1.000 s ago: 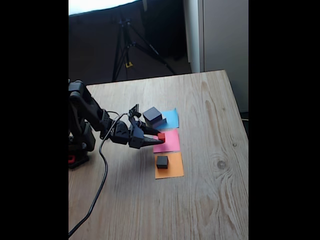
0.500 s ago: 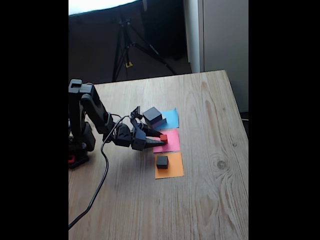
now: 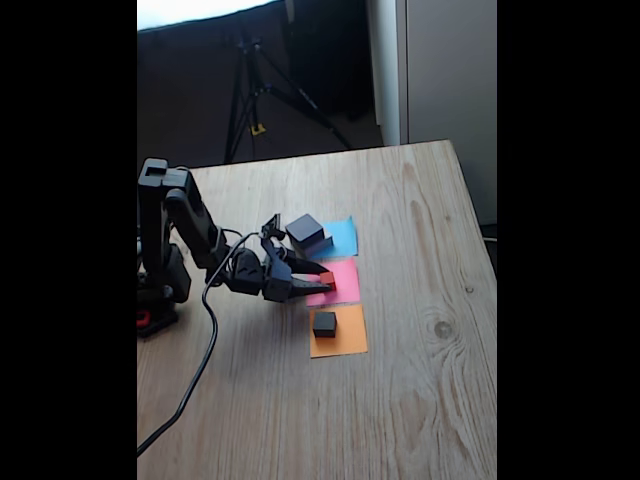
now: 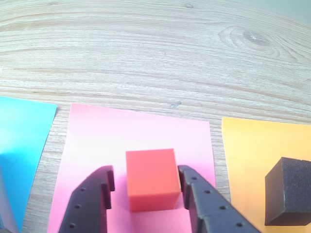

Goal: Tower of hanoi

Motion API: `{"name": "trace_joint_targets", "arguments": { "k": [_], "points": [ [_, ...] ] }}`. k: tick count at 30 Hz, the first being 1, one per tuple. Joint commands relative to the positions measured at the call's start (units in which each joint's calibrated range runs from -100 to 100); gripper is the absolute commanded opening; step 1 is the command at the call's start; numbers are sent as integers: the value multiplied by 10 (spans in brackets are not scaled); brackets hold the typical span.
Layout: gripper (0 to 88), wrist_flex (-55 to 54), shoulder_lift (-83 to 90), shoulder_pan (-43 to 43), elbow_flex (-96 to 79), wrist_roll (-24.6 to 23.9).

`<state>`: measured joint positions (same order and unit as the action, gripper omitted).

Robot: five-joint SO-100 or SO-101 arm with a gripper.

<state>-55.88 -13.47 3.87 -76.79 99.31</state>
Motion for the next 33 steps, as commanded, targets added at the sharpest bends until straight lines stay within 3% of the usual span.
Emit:
{"name": "trace_joint_targets", "arguments": {
  "k": [1, 6, 13, 20, 27, 33],
  "points": [
    [154, -13, 9, 4, 5, 7],
    [210, 10, 51, -2, -4, -16],
    [212, 100, 158, -7, -25, -45],
    [194, 282, 303, 1, -13, -53],
    [4, 514, 425, 14, 27, -43],
    [1, 774, 505, 39, 119, -11]
  ]
}}
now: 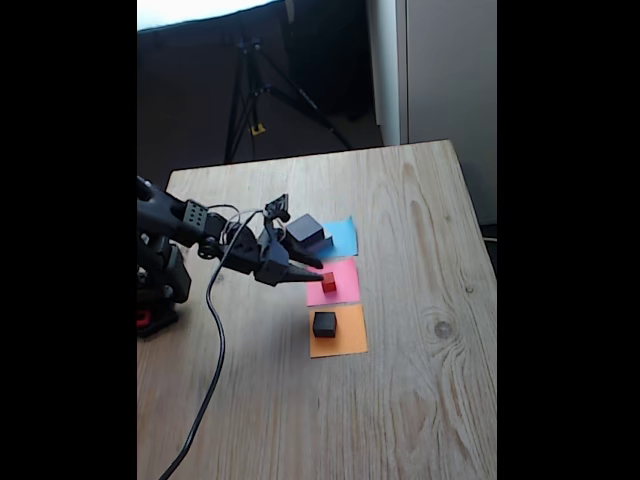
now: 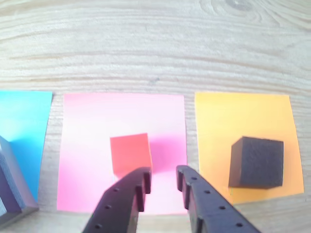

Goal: Tower of hanoi

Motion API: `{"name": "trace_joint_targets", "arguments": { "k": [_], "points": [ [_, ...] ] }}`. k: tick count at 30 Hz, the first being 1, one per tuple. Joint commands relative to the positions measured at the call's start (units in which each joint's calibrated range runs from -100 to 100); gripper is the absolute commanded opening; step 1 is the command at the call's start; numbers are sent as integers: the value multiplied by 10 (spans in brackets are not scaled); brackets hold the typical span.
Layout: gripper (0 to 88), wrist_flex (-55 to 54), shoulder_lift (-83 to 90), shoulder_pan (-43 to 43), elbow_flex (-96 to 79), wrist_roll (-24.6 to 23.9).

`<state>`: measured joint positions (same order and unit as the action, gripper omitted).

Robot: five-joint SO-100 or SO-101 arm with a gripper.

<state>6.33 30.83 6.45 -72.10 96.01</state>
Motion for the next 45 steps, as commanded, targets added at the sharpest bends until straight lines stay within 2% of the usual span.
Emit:
{"name": "trace_joint_targets", "arguments": {
  "k": [1, 3, 9, 15, 19, 26, 32, 38, 45],
  "points": [
    [1, 190, 72, 18, 91, 15],
    [1, 276, 88, 31, 139, 33],
    [1, 477, 98, 89, 315, 20],
    [1, 611, 78, 155, 476, 28],
    [1, 645, 66, 191, 531, 40],
    [1, 653, 69, 251, 554, 40],
    [14, 638, 69, 264, 548, 40],
    [95, 553, 90, 268, 460, 40],
    [256, 411, 107, 264, 332, 40]
  ]
}}
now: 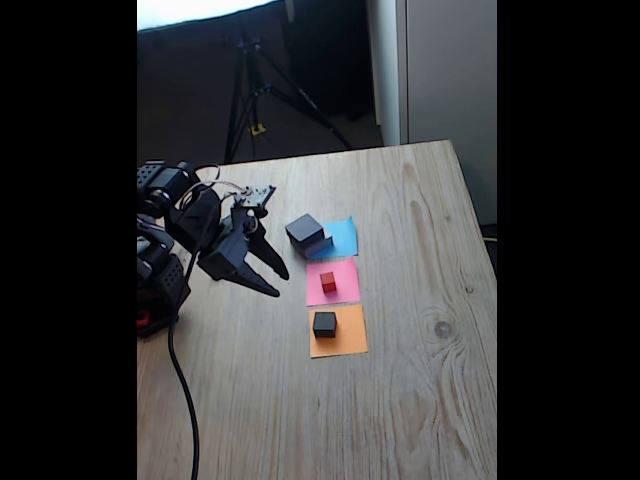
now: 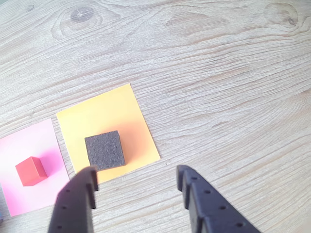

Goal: Tower of hanoi

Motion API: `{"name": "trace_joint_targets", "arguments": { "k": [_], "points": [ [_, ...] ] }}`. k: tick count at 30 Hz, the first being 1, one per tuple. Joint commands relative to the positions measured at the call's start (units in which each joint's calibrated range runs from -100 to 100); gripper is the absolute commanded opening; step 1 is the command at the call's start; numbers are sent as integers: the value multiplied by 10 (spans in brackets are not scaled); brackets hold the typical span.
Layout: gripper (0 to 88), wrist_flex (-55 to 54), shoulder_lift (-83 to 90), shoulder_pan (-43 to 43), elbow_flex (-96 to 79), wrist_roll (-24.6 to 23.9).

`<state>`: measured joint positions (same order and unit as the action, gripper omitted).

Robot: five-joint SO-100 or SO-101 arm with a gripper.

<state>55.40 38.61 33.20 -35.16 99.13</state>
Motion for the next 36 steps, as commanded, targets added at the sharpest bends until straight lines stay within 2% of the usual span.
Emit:
{"name": "trace_joint_targets", "arguments": {
  "k": [1, 5, 10, 16, 21, 36],
  "points": [
    [271, -98, 30, -4, -51, 9],
    [315, -170, 27, -6, -101, 9],
    [325, -330, 15, -9, -194, 9],
    [325, -463, -19, -19, -263, 9],
    [325, -658, -71, -26, -357, 9],
    [325, -1030, -274, -52, -485, 9]
  ]
}}
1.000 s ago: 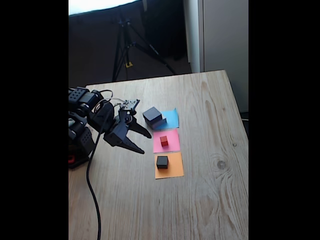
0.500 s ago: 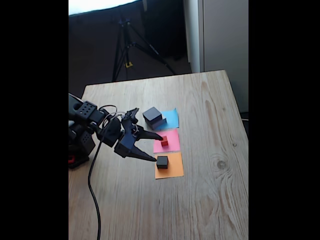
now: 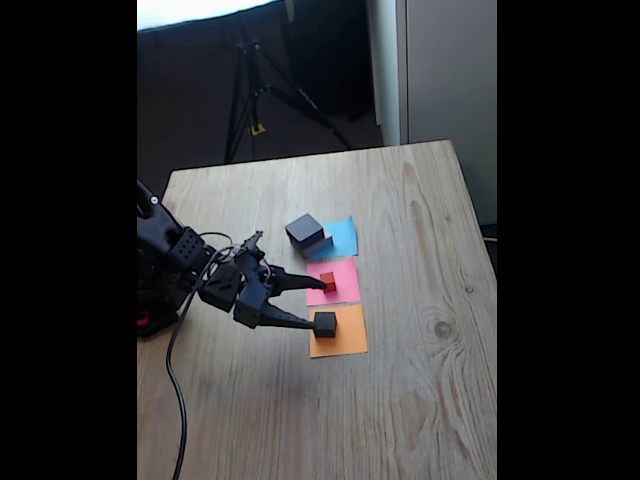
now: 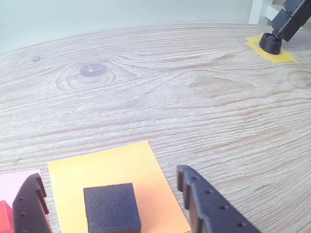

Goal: Tower of hanoi

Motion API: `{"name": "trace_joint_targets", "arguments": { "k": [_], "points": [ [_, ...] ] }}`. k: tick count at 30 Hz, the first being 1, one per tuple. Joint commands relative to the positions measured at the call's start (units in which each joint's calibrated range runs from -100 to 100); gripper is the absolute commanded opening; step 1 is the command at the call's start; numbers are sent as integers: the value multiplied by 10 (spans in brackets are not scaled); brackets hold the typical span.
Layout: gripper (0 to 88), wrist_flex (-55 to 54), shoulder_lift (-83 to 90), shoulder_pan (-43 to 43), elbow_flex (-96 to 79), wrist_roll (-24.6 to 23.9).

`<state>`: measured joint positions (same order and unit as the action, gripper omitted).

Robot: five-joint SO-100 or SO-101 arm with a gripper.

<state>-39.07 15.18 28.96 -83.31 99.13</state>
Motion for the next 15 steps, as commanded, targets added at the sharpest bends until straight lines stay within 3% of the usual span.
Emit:
{"name": "trace_joint_targets", "arguments": {
  "k": [1, 7, 15],
  "points": [
    [325, -103, -55, -10, -5, 9],
    [326, -179, -138, -8, 9, 9],
    [325, -190, -199, 9, 41, 9]
  ]
}}
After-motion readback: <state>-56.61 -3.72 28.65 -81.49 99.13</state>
